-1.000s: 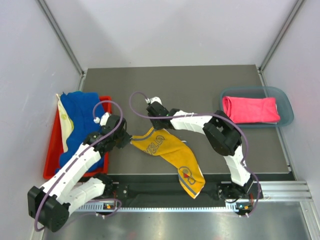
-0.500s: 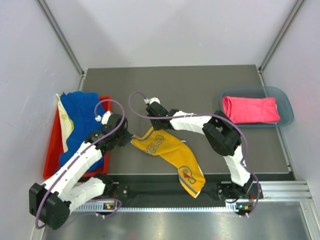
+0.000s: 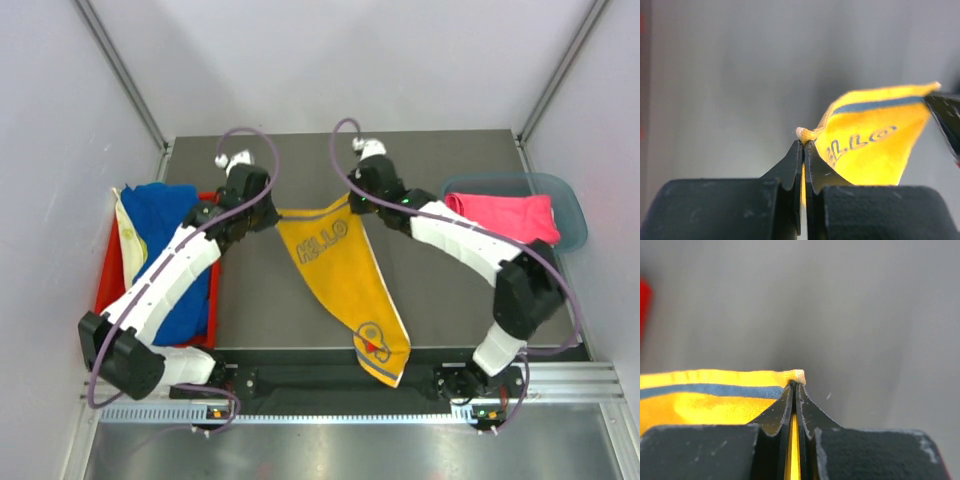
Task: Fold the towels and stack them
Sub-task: Flatten out the crumpled towel
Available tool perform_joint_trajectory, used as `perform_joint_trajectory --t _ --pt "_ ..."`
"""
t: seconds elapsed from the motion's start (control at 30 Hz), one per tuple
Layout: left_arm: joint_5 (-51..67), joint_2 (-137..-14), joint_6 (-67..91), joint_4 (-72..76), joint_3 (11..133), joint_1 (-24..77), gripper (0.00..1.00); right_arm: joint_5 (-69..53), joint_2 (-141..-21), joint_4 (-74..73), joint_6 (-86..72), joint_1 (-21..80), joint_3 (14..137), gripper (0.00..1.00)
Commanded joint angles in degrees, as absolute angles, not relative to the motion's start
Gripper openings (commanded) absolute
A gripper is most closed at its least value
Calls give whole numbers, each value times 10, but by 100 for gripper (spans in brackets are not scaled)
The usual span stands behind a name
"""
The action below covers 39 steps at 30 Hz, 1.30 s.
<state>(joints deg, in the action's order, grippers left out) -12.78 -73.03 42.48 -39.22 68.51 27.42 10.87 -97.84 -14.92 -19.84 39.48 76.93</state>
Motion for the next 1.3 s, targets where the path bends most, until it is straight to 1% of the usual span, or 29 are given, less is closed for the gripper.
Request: perform_joint_trajectory --t 0.0,0.27,0.47,0.53,0.63,0.93,1.13,1.23,1.27 --pt "-152 -768 344 -374 784 272 0 127 -915 -116 -177 364 783 0" --pt "-160 -899 272 -332 911 272 0 120 -901 -58 -162 300 784 0" --pt "-195 -960 245 -301 989 272 0 147 -900 -24 -138 281 798 0" --pt "-207 -973 231 -297 1001 272 0 155 -902 -18 -129 276 803 0" --pt "-231 -985 210 -253 995 272 0 164 -901 -4 -127 265 806 0" --pt "-248 -1013 187 -159 998 272 0 187 -921 36 -112 236 826 0" --pt "-254 -1084 147 -104 1031 269 0 174 -968 44 -111 216 866 0" --pt "-252 -1135 132 -84 1062 265 0 168 -1001 55 -113 204 880 0" --pt "-253 -1163 130 -77 1090 262 0 167 -1018 66 -116 200 888 0"
